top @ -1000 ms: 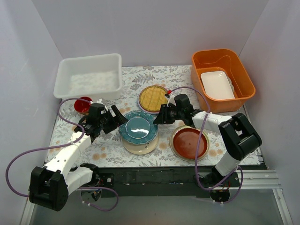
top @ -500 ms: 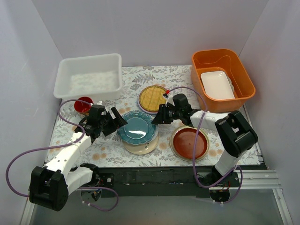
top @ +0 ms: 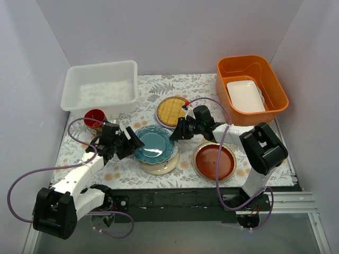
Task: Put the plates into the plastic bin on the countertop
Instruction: Pick up the plate at the center of the board.
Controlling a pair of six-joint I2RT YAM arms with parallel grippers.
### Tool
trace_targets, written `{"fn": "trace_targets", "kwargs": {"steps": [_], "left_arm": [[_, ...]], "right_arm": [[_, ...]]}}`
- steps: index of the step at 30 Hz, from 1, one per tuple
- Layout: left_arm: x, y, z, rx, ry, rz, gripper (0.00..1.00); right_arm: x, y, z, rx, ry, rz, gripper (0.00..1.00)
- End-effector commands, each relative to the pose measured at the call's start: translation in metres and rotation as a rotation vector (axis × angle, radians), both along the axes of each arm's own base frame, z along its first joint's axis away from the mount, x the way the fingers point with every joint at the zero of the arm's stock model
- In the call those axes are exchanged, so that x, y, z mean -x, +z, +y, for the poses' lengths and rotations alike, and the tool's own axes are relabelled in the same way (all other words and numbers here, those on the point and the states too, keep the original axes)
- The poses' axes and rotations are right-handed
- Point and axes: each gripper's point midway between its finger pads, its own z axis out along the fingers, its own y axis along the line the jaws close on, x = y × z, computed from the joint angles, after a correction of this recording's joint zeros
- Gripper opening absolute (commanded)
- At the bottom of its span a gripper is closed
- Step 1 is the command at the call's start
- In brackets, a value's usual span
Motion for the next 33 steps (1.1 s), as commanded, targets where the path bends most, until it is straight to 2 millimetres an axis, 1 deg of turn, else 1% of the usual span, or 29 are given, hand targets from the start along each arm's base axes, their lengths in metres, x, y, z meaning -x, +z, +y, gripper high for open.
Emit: {"fn": "trace_targets", "kwargs": {"steps": [1,2,8,21,22,25,29,33], "left_arm": [[0.000,0.008,-0.007,0.051,-0.010,-0.034,0.75],[-0.001,0.010,-0.007,0.055,-0.010,-0.048,0.74],[0.001,0.004,-0.007,0.055,-0.004,-0.031,0.72],[0.003,0.003,-0.012,0.088,-0.018,-0.031,0.60],[0.003,0.002,-0.012,0.089,-0.019,-0.031,0.58],[0.003,0.003,-0.013,0.092,-0.025,-0.033,0.56],[0.003,0.005,-0.013,0.096,-0.026,-0.037,0.48],[0.002,0.011,-0.013,0.100,-0.025,-0.055,0.46]], "right_arm": [[0.005,0.005,0.015,-0.029,0.050,0.003,0.38],[0.005,0.005,0.016,-0.033,0.056,0.002,0.38],[0.008,0.007,0.022,-0.048,0.072,0.010,0.37],[0.015,0.011,0.035,-0.078,0.128,0.012,0.35],[0.017,0.012,0.036,-0.081,0.136,0.011,0.35],[0.019,0.013,0.039,-0.091,0.149,0.012,0.34],[0.022,0.017,0.042,-0.108,0.167,0.003,0.33],[0.024,0.020,0.045,-0.119,0.181,-0.004,0.32]]}}
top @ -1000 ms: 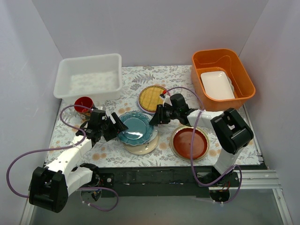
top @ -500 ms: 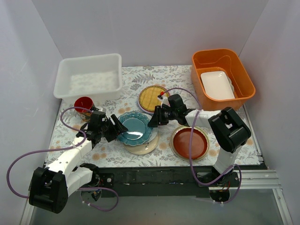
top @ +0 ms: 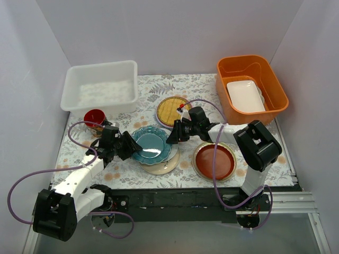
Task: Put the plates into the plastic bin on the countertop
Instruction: Pick up the plate at the center of the board.
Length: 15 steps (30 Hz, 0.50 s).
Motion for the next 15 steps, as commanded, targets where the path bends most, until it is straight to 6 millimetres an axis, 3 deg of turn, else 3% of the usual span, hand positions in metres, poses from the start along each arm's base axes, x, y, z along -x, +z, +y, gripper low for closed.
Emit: {"fn": "trace_targets", "kwargs": {"steps": [1,15], "left_arm": [[-0.005,0.022,-0.009,0.051,-0.030,-0.072,0.46],[-0.013,0.068,-0.013,0.108,-0.019,-0.197,0.43]], "right_arm": [[0.012,0.028,0.027,-0.108,0.111,-0.047,0.32],[0.018,0.037,0.034,-0.146,0.153,-0.065,0.30]]}}
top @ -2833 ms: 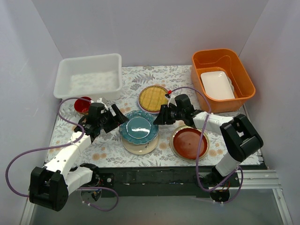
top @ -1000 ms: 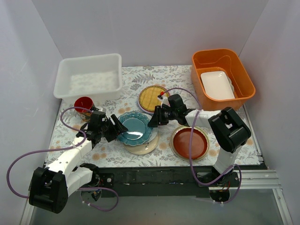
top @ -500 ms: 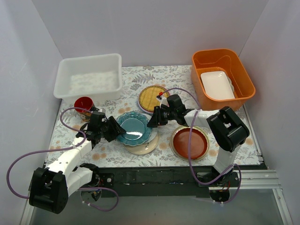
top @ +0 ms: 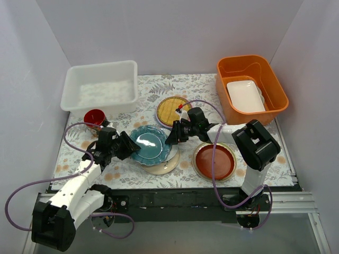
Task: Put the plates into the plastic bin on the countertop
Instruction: Pick up the plate at the center of the board.
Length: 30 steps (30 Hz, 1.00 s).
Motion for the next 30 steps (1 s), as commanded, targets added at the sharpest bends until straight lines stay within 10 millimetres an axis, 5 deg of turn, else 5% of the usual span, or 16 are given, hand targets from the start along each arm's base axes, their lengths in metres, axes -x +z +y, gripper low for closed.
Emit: {"fn": "trace_targets", "kwargs": {"steps": [1,7,18,30], "left_arm": [[-0.018,0.053,-0.018,0.108,-0.038,-0.152,0.43],[-0.017,0.055,-0.026,0.154,-0.068,-0.163,0.38],[-0.017,0.051,-0.031,0.175,-0.086,-0.151,0.00],[-0.020,0.062,-0.027,0.163,-0.058,-0.171,0.00]], "right_arm": [[0.015,0.039,0.030,-0.135,0.134,-0.069,0.30],[0.019,0.044,0.033,-0.150,0.155,-0.079,0.30],[0.019,0.049,0.034,-0.163,0.159,-0.097,0.30],[0.021,0.054,0.035,-0.188,0.171,-0.102,0.36]]}}
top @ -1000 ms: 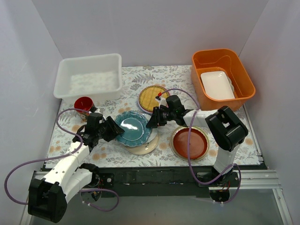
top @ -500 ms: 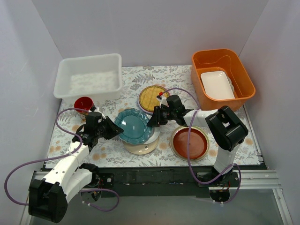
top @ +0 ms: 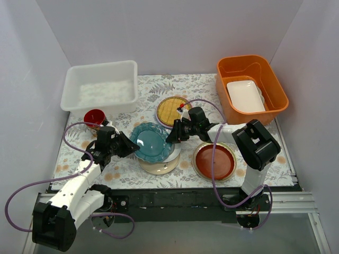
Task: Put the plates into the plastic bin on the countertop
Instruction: Pick up the plate at the center of the board.
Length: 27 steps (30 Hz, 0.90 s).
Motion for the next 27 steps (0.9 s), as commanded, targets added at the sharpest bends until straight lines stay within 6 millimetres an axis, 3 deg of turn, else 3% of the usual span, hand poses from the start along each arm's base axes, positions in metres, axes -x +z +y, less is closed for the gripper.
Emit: {"fn": "trace_targets", "kwargs": {"steps": [1,4,11,20,27], "left_arm": [[-0.015,0.050,-0.019,0.101,-0.042,-0.140,0.00],[-0.015,0.057,-0.020,0.112,-0.041,-0.154,0.00],[-0.019,0.070,-0.021,0.124,-0.033,-0.172,0.00],[-0.023,0.094,-0.020,0.132,-0.021,-0.215,0.00],[-0.024,0.104,-0.019,0.133,-0.015,-0.233,0.00]], "right_arm": [[0.033,0.056,0.038,-0.197,0.215,-0.077,0.36],[0.031,0.057,0.038,-0.193,0.211,-0.074,0.41],[0.029,0.063,0.031,-0.176,0.167,-0.106,0.66],[0.027,0.084,0.026,-0.185,0.127,-0.145,0.76],[0.022,0.086,0.020,-0.150,0.084,-0.174,0.82]]}}
